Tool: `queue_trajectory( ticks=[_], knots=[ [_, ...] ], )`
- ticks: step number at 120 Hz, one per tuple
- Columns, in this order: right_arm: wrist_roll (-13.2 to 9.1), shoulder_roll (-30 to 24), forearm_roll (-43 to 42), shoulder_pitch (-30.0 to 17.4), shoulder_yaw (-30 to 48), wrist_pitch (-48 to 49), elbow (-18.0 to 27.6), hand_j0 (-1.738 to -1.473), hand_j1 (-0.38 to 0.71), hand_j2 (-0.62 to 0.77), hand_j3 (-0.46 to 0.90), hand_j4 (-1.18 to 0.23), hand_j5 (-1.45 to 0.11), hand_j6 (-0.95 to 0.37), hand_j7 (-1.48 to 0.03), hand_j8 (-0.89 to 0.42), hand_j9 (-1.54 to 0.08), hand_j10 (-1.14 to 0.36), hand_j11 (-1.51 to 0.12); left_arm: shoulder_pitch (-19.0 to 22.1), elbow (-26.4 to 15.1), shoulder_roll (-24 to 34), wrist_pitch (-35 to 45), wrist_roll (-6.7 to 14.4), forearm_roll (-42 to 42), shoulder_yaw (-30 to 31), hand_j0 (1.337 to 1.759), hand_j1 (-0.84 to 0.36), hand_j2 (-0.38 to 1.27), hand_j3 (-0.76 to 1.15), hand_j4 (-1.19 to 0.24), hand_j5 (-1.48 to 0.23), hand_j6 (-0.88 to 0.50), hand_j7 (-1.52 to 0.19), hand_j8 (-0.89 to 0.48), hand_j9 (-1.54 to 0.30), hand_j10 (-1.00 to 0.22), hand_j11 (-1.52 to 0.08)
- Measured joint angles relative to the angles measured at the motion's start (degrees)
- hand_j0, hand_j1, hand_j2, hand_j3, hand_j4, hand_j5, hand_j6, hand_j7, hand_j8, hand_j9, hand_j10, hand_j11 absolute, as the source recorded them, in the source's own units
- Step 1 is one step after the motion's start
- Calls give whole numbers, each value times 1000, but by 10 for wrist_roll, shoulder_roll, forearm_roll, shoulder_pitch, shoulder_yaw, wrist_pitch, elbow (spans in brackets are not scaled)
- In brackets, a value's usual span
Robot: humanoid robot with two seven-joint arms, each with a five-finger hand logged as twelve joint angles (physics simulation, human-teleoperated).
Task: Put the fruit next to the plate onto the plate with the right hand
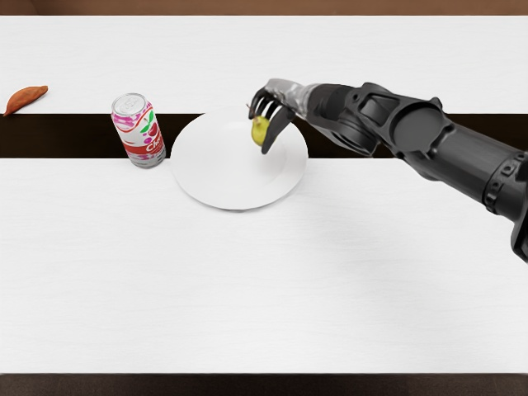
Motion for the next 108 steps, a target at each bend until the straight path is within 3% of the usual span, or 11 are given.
queue_trajectory(
  ticks=[8, 26, 45, 55, 66, 74, 77, 91, 108],
  knots=[
    [1, 0, 0, 2, 0, 15, 0, -1654, 282, 567, 1, -732, -1243, -519, -1130, -361, -1226, -625, -1207, 0, 0, 0, 0, 0, 0, 0, 1658, 325, 4, 0, -21, -27, -21, -27, -20, -27, -20, -27],
    [3, 0, 11, 6, 14, 4, -1, -1656, -26, 282, 0, -368, -621, -267, -565, -190, -613, -315, -603, 0, 0, 0, 0, 0, 0, 0, 1658, 325, 4, 0, -21, -26, -21, -26, -20, -26, -20, -26],
    [2, 0, 16, 7, 17, -4, 2, -1657, -201, 130, 0, -170, -286, -124, -260, -88, -282, -145, -278, 0, 0, 0, 0, 0, 0, 0, 1658, 325, 4, 0, -21, -26, -20, -26, -20, -26, -20, -26],
    [-25, 0, 29, 5, 18, -21, 24, -1658, -250, 87, 0, -113, -190, -82, -173, -58, -188, -97, -185, 0, 0, 0, 0, 0, 0, 0, 1658, 325, 4, 0, -21, -26, -21, -26, -20, -26, -20, -26],
    [-74, -21, 90, 4, 19, -27, 111, -1658, -286, 56, 0, -73, -121, -53, -110, -38, -120, -62, -118, 0, 0, 0, 0, 0, 0, 0, 1658, 325, 4, 0, -20, -26, -20, -26, -20, -26, -20, -26],
    [-103, -67, 154, 3, 21, -28, 209, -1658, -304, 40, 0, -56, -85, -40, -80, -31, -84, 117, -85, 0, 0, 0, 0, 0, 0, 0, 1658, 325, 4, 0, -20, -26, -20, -26, -20, -26, -20, -27],
    [-109, -96, 180, 3, 23, -29, 254, -1658, -309, 35, 0, -50, -75, -36, -70, -28, -74, 103, -75, 0, 0, 0, 0, 0, 0, 0, 1658, 325, 4, 0, -20, -26, -20, -26, -20, -26, -20, -26],
    [-125, -260, 264, -1, 43, -6, 444, -1658, -327, 20, 0, -29, -43, -21, -40, -16, -42, 58, -43, 0, 0, 0, 0, 0, 0, 0, 1658, 325, 4, 0, -20, -26, -20, -26, -20, -26, -20, -26],
    [-128, -407, 341, -35, 56, 152, 525, -1658, -338, 10, 0, -14, -21, -10, -20, -8, -21, 29, -21, 0, 0, 0, 0, 0, 0, 0, 1658, 325, 4, 0, -21, -26, -20, -26, -20, -26, -20, -26]
  ],
)
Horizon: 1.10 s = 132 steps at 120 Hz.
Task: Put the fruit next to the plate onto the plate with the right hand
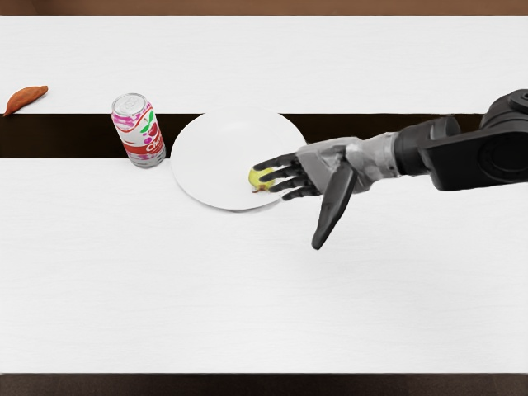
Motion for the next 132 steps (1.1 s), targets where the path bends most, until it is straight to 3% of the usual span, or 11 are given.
queue_trajectory(
  ticks=[19, 57, 132],
  knots=[
    [0, -102, 52, -20, 5, 104, 23, -1658, -344, 5, 0, -7, -10, -5, -9, -4, -10, 13, -10, 0, 0, 0, 0, 0, 0, 0, 1658, 325, 4, 0, -21, -26, -21, -26, -20, -26, -20, -26],
    [1, -266, 112, -59, 6, 133, -1, -1658, -348, 1, 0, -1, -2, -1, -2, -1, -2, 3, -2, 4, 0, 0, 0, 0, 0, 0, 1658, 325, 4, 0, -21, -27, -21, -27, -20, -27, -20, -27],
    [1, -288, 117, -65, 6, 135, -20, -1658, -349, -1, 0, 0, 0, 1, 0, 0, 0, 0, 0, 4, 0, 0, 0, 0, 0, 1, 1658, 325, 4, 0, -21, -27, -20, -27, -20, -27, -20, -27]
  ],
)
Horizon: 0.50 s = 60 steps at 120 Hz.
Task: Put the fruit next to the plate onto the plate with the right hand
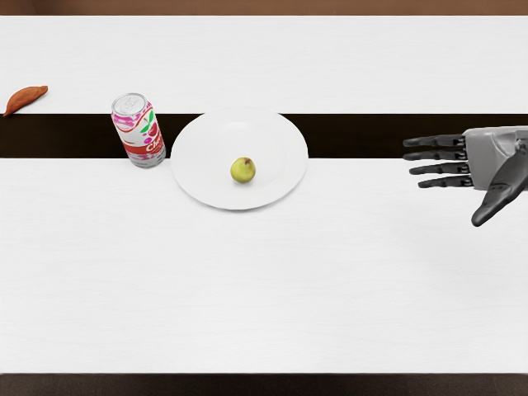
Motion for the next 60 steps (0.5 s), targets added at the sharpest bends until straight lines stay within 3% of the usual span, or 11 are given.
queue_trajectory(
  ticks=[60],
  knots=[
    [0, 0, 0, 0, 0, 0, 0, -1658, -349, -1, 0, 0, 0, 1, 0, 1, 0, 0, 0, 0, 0, 0, 0, 0, 0, 0, 1658, 325, 4, 0, -20, -27, -20, -27, -20, -27, -20, -27]
  ],
)
